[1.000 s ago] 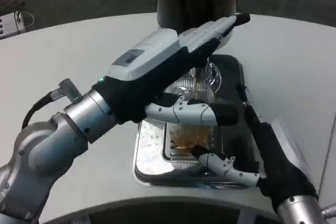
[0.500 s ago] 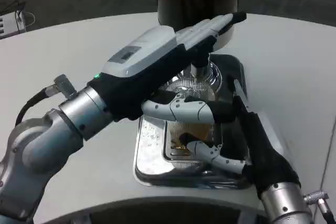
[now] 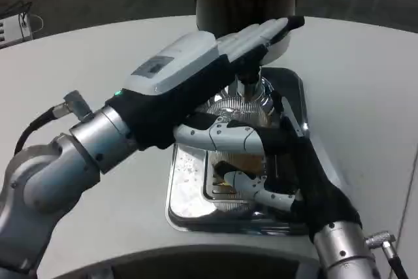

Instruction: Grasp the cup under the faucet to collect the drink, then remove the cup.

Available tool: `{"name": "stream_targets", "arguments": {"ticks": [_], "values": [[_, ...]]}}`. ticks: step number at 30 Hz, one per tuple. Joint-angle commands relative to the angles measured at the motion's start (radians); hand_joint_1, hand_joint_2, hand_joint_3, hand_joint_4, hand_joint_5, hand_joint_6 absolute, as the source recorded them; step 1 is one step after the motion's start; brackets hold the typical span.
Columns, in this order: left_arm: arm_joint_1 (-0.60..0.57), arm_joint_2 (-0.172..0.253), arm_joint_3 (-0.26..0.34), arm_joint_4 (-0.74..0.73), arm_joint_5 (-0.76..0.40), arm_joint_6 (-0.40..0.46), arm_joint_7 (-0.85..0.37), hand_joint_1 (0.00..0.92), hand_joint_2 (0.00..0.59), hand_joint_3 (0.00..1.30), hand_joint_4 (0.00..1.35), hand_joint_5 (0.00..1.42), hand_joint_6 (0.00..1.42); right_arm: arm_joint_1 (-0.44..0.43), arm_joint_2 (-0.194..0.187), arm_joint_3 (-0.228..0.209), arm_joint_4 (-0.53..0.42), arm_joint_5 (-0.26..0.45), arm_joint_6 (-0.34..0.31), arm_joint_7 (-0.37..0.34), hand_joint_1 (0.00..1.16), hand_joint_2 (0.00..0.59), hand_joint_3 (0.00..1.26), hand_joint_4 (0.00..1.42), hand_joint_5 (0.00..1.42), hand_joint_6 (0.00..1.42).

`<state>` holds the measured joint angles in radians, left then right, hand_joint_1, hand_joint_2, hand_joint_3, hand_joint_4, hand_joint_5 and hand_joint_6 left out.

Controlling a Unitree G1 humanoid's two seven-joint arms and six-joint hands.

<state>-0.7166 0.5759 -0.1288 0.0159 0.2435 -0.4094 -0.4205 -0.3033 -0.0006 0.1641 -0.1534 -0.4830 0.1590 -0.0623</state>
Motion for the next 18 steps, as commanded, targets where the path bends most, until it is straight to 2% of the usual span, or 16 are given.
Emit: {"name": "stream_targets", "arguments": {"ticks": [1,12,18], "values": [[0.000,0.018,-0.030,0.031,0.030,0.010,-0.050,0.000,0.015,0.00,0.00,0.00,0.02,-0.012,0.010,0.006,0.019,0.012,0.006,-0.017,0.78,0.203,0.00,0.00,0.00,0.02],[-0.022,0.019,-0.042,0.036,0.036,0.003,-0.074,0.000,0.015,0.00,0.00,0.00,0.02,-0.025,0.012,0.003,0.038,0.019,0.007,-0.029,0.78,0.203,0.00,0.00,0.00,0.02],[0.042,-0.031,0.052,0.030,-0.027,-0.068,0.054,0.000,0.017,0.00,0.00,0.00,0.11,-0.034,0.016,0.004,0.050,0.027,0.002,-0.040,0.78,0.202,0.00,0.00,0.00,0.02]]}}
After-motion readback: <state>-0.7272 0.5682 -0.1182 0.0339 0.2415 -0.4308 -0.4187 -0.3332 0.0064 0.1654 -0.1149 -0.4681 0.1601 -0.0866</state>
